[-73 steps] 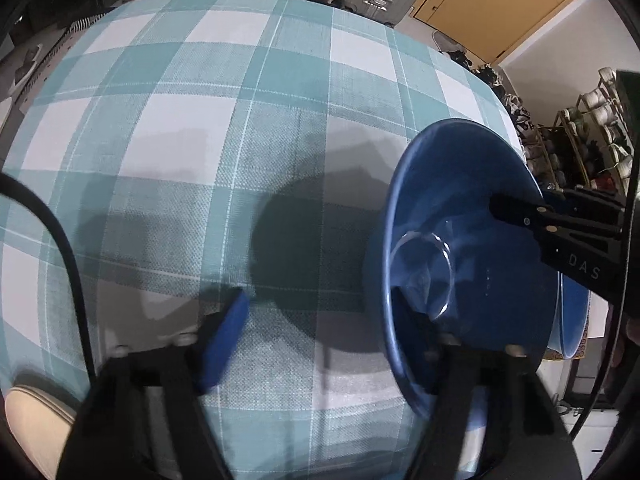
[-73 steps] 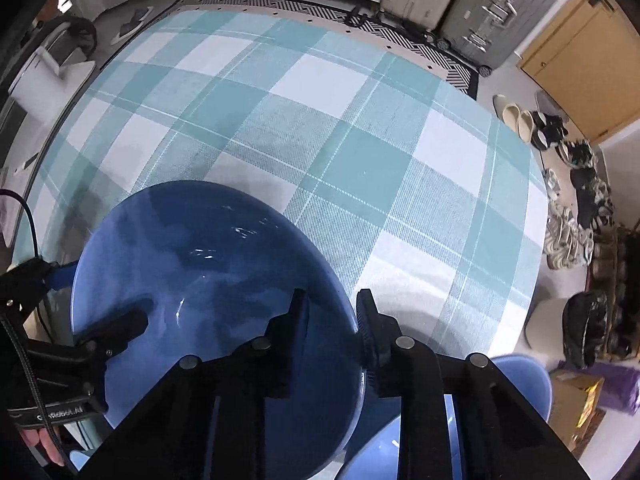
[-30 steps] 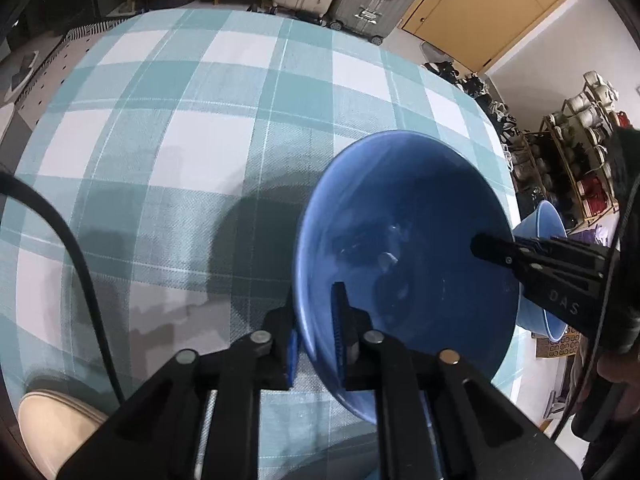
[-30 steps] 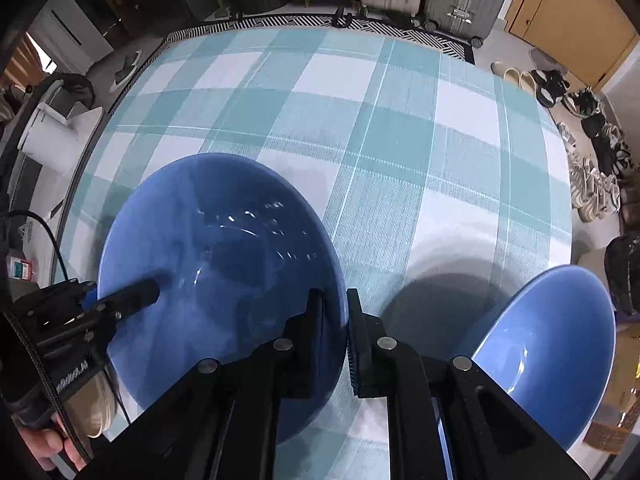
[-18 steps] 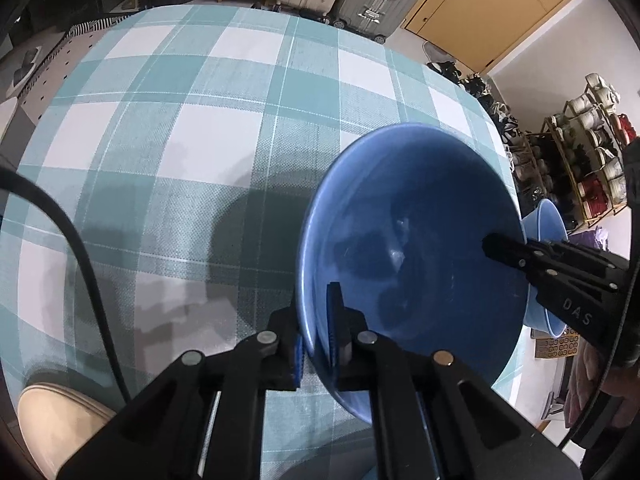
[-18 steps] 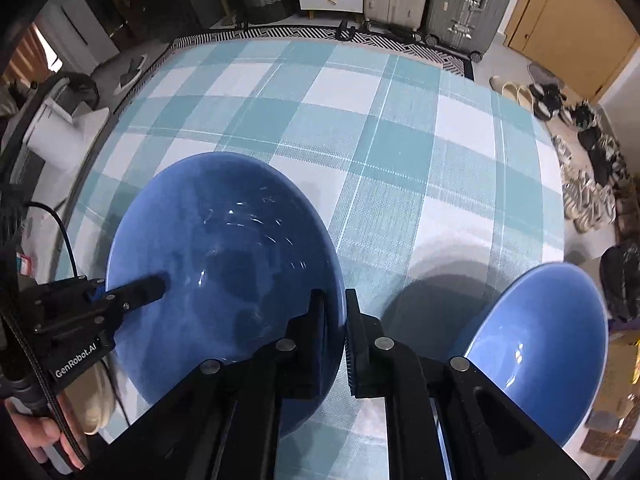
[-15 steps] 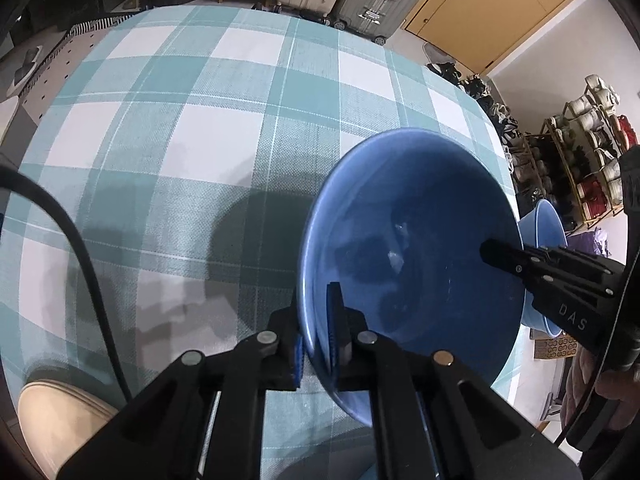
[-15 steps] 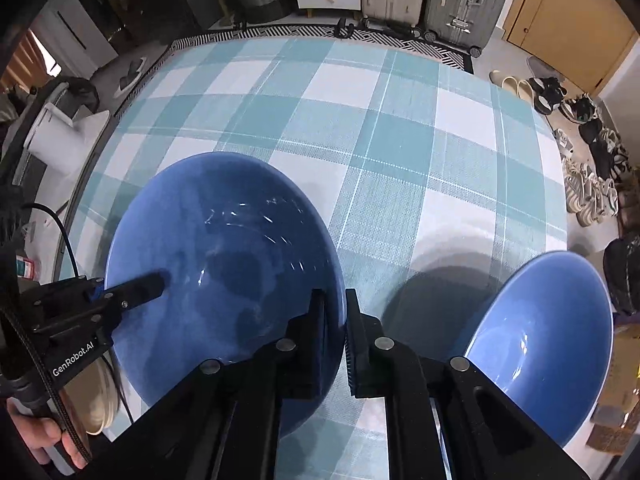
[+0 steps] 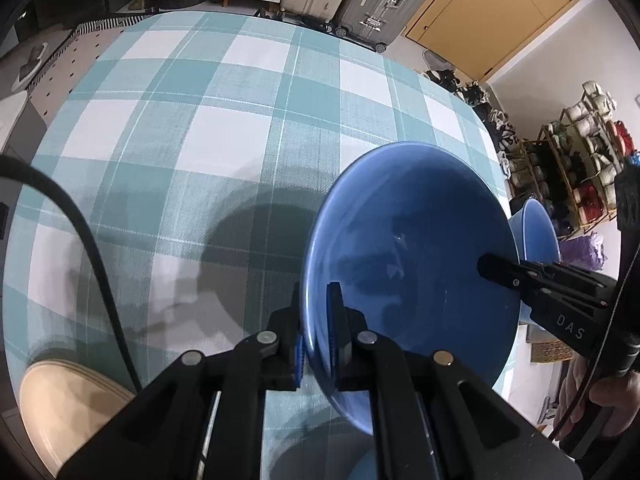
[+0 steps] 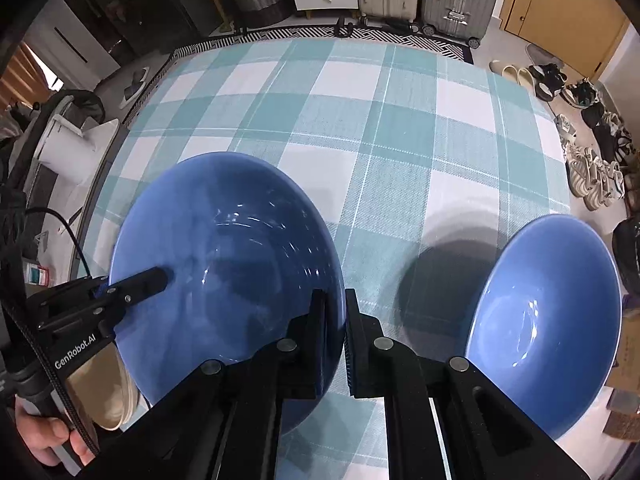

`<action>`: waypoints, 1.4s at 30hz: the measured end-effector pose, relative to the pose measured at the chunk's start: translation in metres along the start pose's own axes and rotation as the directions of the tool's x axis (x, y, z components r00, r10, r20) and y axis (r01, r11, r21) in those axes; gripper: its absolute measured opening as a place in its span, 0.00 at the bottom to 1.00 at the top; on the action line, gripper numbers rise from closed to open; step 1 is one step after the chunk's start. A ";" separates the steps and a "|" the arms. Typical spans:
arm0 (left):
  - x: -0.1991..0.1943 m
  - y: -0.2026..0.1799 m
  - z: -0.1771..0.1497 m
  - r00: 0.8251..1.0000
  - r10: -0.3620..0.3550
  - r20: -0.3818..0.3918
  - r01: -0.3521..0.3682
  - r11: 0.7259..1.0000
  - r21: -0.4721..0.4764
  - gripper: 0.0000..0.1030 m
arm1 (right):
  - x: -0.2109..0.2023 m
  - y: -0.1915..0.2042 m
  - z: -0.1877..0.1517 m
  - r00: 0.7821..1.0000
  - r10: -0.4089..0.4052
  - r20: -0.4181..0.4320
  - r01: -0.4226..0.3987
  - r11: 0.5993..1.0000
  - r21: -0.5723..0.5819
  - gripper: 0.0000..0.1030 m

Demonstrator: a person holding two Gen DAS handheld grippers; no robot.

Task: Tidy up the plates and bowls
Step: 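Lift the large blue bowl with both grippers toward another blue bowl, then lower the large blue bowl into the other blue bowl with both grippers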

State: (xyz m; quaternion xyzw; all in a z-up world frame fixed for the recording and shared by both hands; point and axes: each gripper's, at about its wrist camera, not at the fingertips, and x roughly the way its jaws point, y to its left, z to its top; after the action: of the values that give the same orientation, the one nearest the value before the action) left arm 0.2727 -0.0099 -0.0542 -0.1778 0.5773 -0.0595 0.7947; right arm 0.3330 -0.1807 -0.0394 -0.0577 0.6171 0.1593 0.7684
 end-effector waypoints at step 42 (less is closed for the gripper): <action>-0.082 -0.031 -0.055 0.997 -0.046 0.055 0.043 0.998 0.042 0.06 | -0.098 0.021 -0.082 0.998 0.020 0.053 -0.022 0.999 0.037 0.07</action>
State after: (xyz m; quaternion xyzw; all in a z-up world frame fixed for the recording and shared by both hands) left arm 0.1973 -0.0255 0.0152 -0.1761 0.5497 -0.0839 0.8123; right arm 0.2319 -0.2015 0.0384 -0.0326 0.6002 0.1575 0.7835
